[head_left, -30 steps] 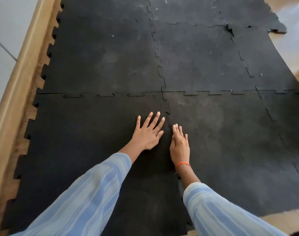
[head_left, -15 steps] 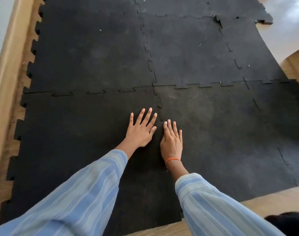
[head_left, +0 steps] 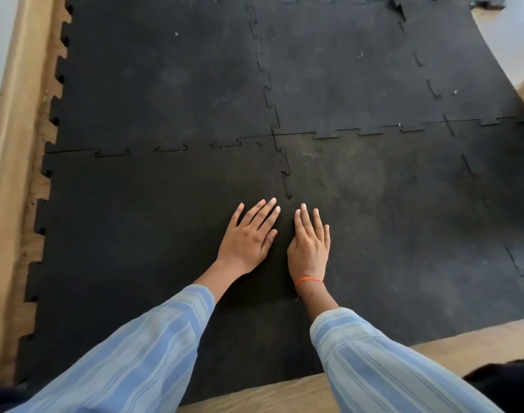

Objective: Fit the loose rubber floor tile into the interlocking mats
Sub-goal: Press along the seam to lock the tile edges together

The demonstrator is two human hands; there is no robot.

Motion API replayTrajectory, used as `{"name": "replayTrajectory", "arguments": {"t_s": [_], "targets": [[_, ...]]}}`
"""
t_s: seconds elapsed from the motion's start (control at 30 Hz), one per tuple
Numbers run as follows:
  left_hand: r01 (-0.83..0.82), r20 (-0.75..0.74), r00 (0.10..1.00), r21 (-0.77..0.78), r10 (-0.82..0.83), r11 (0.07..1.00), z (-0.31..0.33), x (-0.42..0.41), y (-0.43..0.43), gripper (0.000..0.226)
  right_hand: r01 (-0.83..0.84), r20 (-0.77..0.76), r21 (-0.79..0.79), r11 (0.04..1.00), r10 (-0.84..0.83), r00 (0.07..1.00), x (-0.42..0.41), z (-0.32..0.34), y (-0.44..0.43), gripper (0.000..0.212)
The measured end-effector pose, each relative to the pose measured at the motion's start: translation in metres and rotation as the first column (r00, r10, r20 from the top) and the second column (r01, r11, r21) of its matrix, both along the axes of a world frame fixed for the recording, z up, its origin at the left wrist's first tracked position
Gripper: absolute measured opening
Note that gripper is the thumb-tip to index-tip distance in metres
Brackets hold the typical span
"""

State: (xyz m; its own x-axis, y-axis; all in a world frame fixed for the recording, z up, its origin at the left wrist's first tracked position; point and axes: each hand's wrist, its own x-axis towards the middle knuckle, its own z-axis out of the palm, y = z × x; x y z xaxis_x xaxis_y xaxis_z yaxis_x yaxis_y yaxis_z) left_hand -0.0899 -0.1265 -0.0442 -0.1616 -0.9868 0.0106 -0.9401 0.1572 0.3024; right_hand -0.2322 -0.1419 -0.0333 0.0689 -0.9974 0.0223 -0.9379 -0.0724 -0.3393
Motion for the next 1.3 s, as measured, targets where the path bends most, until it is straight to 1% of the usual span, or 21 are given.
{"name": "replayTrajectory", "arguments": {"t_s": [0.2,0.4,0.5,0.63,0.77,0.9,0.97,1.0,1.07,1.13,1.2,1.23,1.3], "targets": [[0.009,0.053,0.998,0.056,-0.012,0.998,0.001,-0.001,-0.001,0.053,-0.019,-0.070,0.075,0.997,0.024,0.997,-0.002,-0.003,-0.002,0.052],[0.000,0.074,0.997,0.100,-0.008,0.995,0.000,-0.001,-0.002,0.055,0.003,0.037,0.085,0.996,-0.006,0.999,-0.007,0.001,0.010,0.050],[0.005,0.045,0.999,0.117,-0.011,0.993,-0.001,-0.001,-0.004,0.054,0.082,0.020,0.071,0.994,-0.084,0.996,-0.013,-0.002,0.030,0.048],[0.050,0.048,0.997,0.073,-0.054,0.996,-0.003,0.000,-0.005,0.053,0.083,-0.040,0.081,0.993,-0.080,0.996,-0.011,-0.008,0.027,0.053],[0.054,0.057,0.997,0.031,-0.056,0.998,-0.008,0.002,-0.004,0.053,0.121,-0.106,0.033,0.992,-0.117,0.987,-0.009,-0.016,0.028,0.058],[0.042,0.013,0.999,0.030,-0.043,0.999,-0.006,0.001,-0.006,0.052,0.119,-0.105,0.031,0.992,-0.115,0.988,-0.010,-0.017,0.026,0.058],[0.031,0.019,0.999,0.024,-0.032,0.999,-0.006,0.000,-0.005,0.051,0.113,-0.074,0.041,0.993,-0.110,0.991,-0.010,-0.014,0.025,0.057],[0.028,0.014,1.000,0.027,-0.028,0.999,-0.006,0.001,-0.005,0.051,0.114,-0.028,0.042,0.993,-0.113,0.993,-0.010,-0.012,0.024,0.054],[0.029,0.015,0.999,0.032,-0.029,0.999,-0.005,0.001,-0.005,0.051,0.140,0.125,0.028,0.990,-0.142,0.982,-0.014,-0.005,0.028,0.048],[0.037,0.031,0.999,0.038,-0.038,0.999,-0.005,-0.001,-0.003,0.051,0.242,0.247,-0.009,0.970,-0.232,0.941,-0.024,0.001,0.045,0.043],[0.033,0.035,0.999,0.050,-0.035,0.998,-0.003,-0.001,-0.004,0.051,0.398,0.260,-0.030,0.917,-0.378,0.889,-0.034,0.007,0.069,0.039],[0.032,0.040,0.999,0.051,-0.034,0.998,-0.003,-0.001,-0.005,0.050,0.445,0.246,-0.029,0.895,-0.425,0.871,-0.038,0.009,0.082,0.037],[0.047,0.046,0.998,0.052,-0.049,0.998,-0.003,-0.004,-0.004,0.050,0.466,0.216,-0.030,0.884,-0.450,0.867,-0.044,0.010,0.099,0.036]]}}
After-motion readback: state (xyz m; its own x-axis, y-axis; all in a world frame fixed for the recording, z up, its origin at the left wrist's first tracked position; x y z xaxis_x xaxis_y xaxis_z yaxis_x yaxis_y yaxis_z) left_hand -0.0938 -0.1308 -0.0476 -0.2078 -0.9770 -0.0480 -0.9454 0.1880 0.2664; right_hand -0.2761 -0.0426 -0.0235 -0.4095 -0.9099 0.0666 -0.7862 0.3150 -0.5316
